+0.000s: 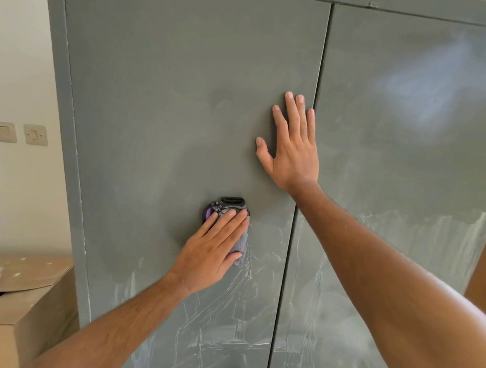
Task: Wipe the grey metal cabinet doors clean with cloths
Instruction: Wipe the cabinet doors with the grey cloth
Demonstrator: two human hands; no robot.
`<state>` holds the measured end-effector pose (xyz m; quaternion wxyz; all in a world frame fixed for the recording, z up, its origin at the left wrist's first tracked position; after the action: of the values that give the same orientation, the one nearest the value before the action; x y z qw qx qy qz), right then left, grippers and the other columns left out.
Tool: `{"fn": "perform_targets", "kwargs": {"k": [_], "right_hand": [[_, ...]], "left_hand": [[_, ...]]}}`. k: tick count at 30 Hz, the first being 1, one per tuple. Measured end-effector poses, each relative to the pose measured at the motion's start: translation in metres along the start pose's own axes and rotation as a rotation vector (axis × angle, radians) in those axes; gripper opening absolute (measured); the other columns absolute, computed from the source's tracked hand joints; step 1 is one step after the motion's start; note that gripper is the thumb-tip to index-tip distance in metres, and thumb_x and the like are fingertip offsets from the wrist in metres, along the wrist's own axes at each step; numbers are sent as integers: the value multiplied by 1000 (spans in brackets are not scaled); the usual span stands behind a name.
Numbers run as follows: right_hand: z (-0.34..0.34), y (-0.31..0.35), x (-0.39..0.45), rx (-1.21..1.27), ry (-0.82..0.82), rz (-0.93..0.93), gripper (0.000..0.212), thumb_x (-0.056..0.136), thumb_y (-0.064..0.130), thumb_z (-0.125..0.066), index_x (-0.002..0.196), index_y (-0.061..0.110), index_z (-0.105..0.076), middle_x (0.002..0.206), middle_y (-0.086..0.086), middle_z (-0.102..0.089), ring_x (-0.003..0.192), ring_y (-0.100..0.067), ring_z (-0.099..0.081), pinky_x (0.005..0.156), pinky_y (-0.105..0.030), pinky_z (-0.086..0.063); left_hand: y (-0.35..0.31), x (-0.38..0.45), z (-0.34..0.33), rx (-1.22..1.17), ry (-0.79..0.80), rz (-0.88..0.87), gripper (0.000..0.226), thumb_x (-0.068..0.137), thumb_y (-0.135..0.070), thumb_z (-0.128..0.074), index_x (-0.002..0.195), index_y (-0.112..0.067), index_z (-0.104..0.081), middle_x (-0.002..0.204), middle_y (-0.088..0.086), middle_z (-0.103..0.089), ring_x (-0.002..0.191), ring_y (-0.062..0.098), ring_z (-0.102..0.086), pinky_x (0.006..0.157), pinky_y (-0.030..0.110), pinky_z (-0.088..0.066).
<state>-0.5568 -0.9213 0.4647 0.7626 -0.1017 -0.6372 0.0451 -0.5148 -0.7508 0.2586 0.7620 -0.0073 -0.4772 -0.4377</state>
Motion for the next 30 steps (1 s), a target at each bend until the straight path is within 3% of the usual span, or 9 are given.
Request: {"fn": "perform_targets", "kwargs": {"k": [4, 7, 10, 12, 15, 19, 24, 27, 30], "right_hand": [[7, 7, -2, 42, 54, -27, 57, 105, 41, -50, 150, 5, -46, 167, -22, -26, 157, -41, -18, 128, -56, -13], [20, 22, -22, 127, 23, -58, 47, 101, 26, -58, 142, 3, -52, 159, -21, -40, 150, -42, -32, 125, -53, -25], [31, 35, -59, 170, 20, -118, 25, 96, 17, -62, 120, 8, -63, 127, -13, -60, 116, -36, -54, 99, -48, -47], [33, 42, -87, 249, 127, -231, 6, 96, 18, -61, 98, 13, -63, 98, -3, -63, 90, -29, -55, 79, -47, -50], [28, 50, -125, 393, 440, -512, 18, 102, 31, -53, 91, 18, -59, 77, 5, -64, 75, -23, -60, 67, -37, -49], [27, 57, -159, 390, 655, -694, 24, 98, 40, -52, 96, 20, -64, 80, 5, -68, 78, -26, -65, 65, -32, -47], [20, 78, -185, 414, 869, -704, 49, 88, 61, -67, 116, 21, -66, 93, 1, -72, 88, -23, -69, 70, -32, -50], [18, 77, -181, 444, 858, -721, 33, 91, 51, -71, 108, 22, -67, 94, 2, -70, 87, -22, -68, 69, -32, -51], [19, 69, -173, 439, 854, -723, 15, 92, 41, -69, 92, 28, -62, 88, 1, -70, 84, -24, -67, 75, -36, -57]], "left_hand": [[0, 6, 18, -105, -18, 67, 74, 98, -45, -63, 160, -15, -36, 170, 0, -27, 156, 20, -28, 125, 44, -29], [1, 9, 30, -173, -32, 11, 63, 94, -29, -54, 154, -11, -47, 167, 3, -35, 152, 23, -35, 122, 40, -33], [7, 16, 37, -78, 22, -36, 65, 85, -18, -52, 149, -15, -53, 162, 4, -40, 143, 26, -42, 111, 38, -42], [10, 24, 41, -90, 48, -19, 69, 77, -11, -63, 144, -21, -57, 155, 4, -46, 134, 26, -46, 103, 40, -47], [9, 32, 46, -72, 77, -25, 72, 71, -9, -66, 140, -29, -57, 148, 5, -49, 124, 29, -51, 95, 43, -48], [11, 37, 52, -73, 96, 7, 70, 70, -13, -65, 138, -30, -62, 146, 4, -46, 111, 28, -53, 86, 41, -48], [14, 42, 61, -36, 97, 22, 49, 73, -21, -70, 121, -29, -67, 155, 4, -42, 101, 28, -53, 82, 42, -47], [17, 39, 65, 1, 57, 26, 34, 77, -26, -72, 111, -25, -67, 151, 3, -48, 93, 28, -52, 77, 41, -44], [24, 34, 69, 18, -4, 64, 28, 80, -34, -79, 100, -22, -63, 125, 0, -59, 86, 26, -50, 72, 39, -40]]}}
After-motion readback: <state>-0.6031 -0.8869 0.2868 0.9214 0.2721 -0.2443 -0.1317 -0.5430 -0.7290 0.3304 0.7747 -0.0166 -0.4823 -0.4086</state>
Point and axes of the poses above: each hand's wrist, its own x-axis towards the middle knuckle, its own z-axis out of the back of the hand, y = z × x, the point moved 4 cm from there along x, towards the middle knuckle
